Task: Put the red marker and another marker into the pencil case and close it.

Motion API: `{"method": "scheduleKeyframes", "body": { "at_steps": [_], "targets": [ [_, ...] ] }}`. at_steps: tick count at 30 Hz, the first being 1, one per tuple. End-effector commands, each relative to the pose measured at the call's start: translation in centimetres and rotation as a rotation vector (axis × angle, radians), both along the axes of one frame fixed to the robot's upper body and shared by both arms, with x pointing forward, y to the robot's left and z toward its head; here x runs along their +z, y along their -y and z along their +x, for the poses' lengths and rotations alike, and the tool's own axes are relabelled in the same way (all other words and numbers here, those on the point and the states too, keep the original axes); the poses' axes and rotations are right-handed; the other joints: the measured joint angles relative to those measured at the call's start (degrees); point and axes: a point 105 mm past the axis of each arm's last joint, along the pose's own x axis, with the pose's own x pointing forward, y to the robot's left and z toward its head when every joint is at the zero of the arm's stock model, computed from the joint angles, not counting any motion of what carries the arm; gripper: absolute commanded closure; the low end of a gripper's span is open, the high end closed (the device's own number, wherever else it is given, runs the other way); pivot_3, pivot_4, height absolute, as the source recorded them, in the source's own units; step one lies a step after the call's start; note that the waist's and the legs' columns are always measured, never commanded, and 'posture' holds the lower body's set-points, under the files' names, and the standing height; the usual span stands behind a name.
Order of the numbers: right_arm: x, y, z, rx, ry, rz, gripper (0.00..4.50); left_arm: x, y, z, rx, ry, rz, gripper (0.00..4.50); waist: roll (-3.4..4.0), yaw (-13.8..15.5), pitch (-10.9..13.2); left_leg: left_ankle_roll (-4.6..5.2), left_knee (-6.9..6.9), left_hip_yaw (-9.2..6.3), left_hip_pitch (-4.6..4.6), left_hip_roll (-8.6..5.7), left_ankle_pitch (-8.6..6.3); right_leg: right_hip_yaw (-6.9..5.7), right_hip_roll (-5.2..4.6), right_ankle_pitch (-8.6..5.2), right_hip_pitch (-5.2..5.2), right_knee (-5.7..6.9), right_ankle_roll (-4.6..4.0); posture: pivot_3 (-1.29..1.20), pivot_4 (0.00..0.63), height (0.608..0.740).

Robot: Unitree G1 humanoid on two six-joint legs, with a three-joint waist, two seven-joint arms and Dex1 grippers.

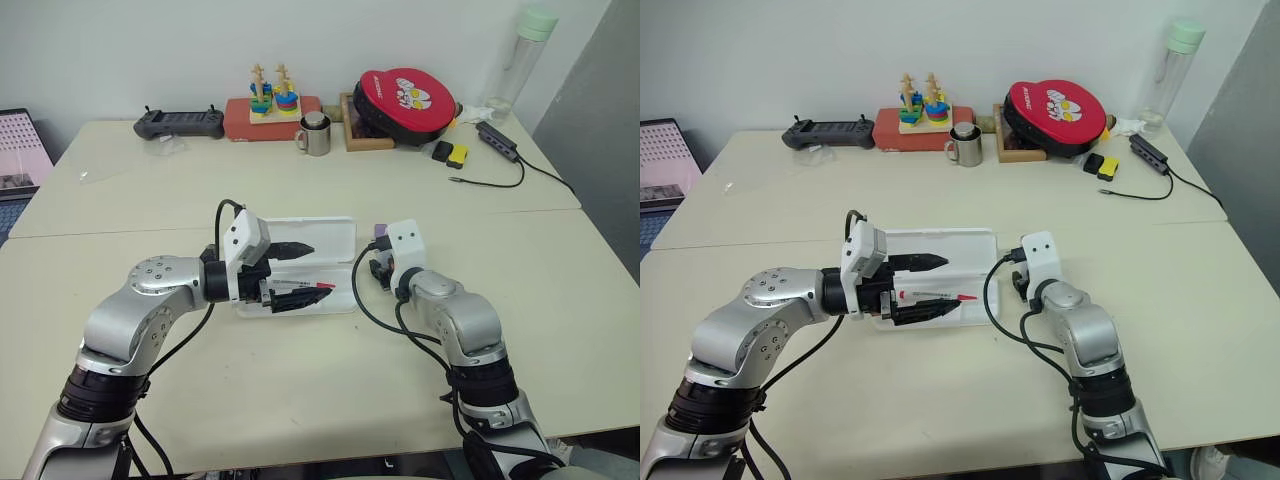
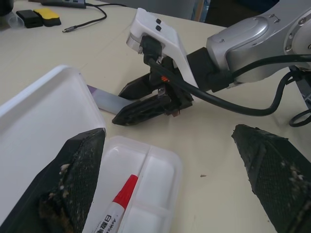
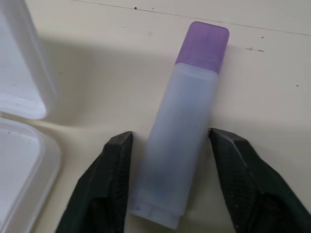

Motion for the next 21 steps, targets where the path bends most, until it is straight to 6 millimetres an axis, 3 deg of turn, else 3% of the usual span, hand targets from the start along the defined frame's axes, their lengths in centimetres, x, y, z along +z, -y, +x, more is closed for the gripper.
{"method": "scheduleKeyframes", "body": {
  "at_steps": [1, 4, 8, 10, 13, 15, 18, 21],
  "targets": [
    [-0.4, 1.0, 0.1, -0.026, -0.008, -0.026, 2.99, 1.2, 0.1, 0.1, 0.001, 0.066, -0.007, 0.00, 0.00, 0.03, 0.00, 0.00, 0.00, -0.01, 0.00, 0.00, 0.00, 0.00, 0.00, 0.00, 0.00, 0.00, 0.00, 0.00, 0.150, 0.740],
    [1.7, 2.1, 1.3, -0.075, 0.071, 0.023, 3.40, 1.6, -0.3, 0.5, 0.031, 0.090, -0.007, 0.00, 0.00, 0.15, 0.00, 0.00, 0.00, -0.01, 0.00, -0.01, 0.00, 0.00, 0.00, 0.00, 0.00, 0.00, 0.00, 0.00, 0.150, 0.740],
    [7.8, 2.6, 2.8, -0.003, 0.316, 0.043, 3.40, 2.3, -1.7, 0.7, 0.100, 0.103, -0.017, 0.00, 0.04, 0.14, 0.03, 0.00, 0.02, 0.01, -0.03, -0.03, 0.00, -0.02, 0.00, 0.01, -0.02, -0.01, 0.02, 0.00, 0.150, 0.740],
    [10.8, 1.6, 2.8, 0.113, 0.417, 0.092, 3.40, 2.5, -2.7, 0.7, 0.149, 0.101, -0.038, 0.00, 0.05, -0.18, 0.04, 0.00, -0.02, 0.05, -0.02, -0.01, 0.00, -0.05, 0.01, 0.01, -0.07, -0.02, 0.02, 0.00, 0.150, 0.740],
    [14.7, -1.7, 1.2, 0.419, 0.510, 0.153, 3.40, 2.0, -5.2, 0.2, 0.255, 0.070, -0.052, 0.00, 0.06, -1.23, 0.04, 0.00, -0.10, 0.05, 0.01, 0.09, 0.00, -0.02, 0.08, 0.01, -0.08, -0.06, 0.02, 0.00, 0.150, 0.740],
    [15.1, -3.5, -0.1, 0.583, 0.503, 0.156, 3.40, 1.7, -6.4, -0.2, 0.304, 0.055, -0.045, 0.00, 0.07, -1.72, 0.04, 0.00, -0.14, 0.00, 0.02, 0.12, 0.00, -0.01, 0.10, 0.01, -0.08, -0.07, 0.01, 0.00, 0.150, 0.740],
    [13.6, -6.8, -2.8, 0.872, 0.399, 0.110, 3.40, 0.6, -8.8, -1.5, 0.392, 0.014, -0.013, 0.00, 0.07, -1.98, 0.05, 0.00, -0.16, -0.03, 0.00, 0.12, 0.00, 0.01, 0.08, 0.01, -0.07, -0.14, 0.01, 0.00, 0.150, 0.740],
    [9.1, -10.1, -6.4, 1.163, 0.208, -0.011, 3.40, -2.2, -11.6, -4.3, 0.482, -0.073, 0.086, 0.00, 0.06, -1.10, 0.06, 0.00, -0.18, -0.07, -0.02, 0.05, 0.00, 0.01, 0.00, 0.01, -0.05, -0.16, 0.01, 0.00, 0.150, 0.740]
  ]
}}
